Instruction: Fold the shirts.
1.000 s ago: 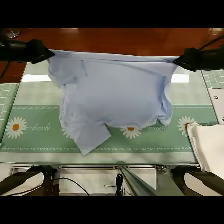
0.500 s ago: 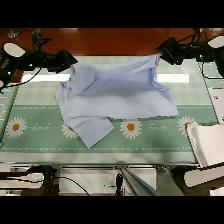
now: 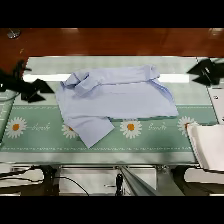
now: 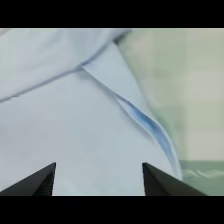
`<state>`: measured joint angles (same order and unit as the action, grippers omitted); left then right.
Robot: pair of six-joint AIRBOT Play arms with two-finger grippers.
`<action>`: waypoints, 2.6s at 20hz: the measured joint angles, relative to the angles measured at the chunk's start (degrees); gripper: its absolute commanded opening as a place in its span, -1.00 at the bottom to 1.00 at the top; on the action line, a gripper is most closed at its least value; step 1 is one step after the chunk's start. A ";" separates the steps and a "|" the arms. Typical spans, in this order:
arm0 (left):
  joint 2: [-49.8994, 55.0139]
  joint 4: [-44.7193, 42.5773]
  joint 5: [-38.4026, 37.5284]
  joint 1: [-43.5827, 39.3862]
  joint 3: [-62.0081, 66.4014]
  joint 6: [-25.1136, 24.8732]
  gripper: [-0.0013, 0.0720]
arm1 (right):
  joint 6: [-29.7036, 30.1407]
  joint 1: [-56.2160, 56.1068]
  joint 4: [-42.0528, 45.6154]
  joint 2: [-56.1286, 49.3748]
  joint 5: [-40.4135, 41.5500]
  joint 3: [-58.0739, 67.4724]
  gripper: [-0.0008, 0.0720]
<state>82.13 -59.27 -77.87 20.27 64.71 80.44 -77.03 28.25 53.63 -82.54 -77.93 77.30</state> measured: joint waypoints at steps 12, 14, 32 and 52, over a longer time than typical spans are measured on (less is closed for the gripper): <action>-12.55 24.09 16.13 2.40 -38.82 -12.87 0.95 | 7.96 6.82 -8.35 23.82 12.02 -42.21 0.73; -12.68 28.46 21.03 -0.59 -40.09 -15.19 0.95 | 8.26 6.91 -9.60 24.28 11.65 -43.06 0.73; -11.37 34.97 28.04 -10.58 -34.58 -18.25 -0.91 | 0.79 13.46 -0.79 17.94 14.40 -42.36 0.73; -14.05 36.24 22.29 -10.58 -24.68 -18.25 -0.92 | -1.40 -9.60 -5.49 0.83 11.58 -10.91 -0.92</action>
<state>68.07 -23.03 -55.57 9.69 40.03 62.19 -78.43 18.65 48.14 -81.71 -66.35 66.39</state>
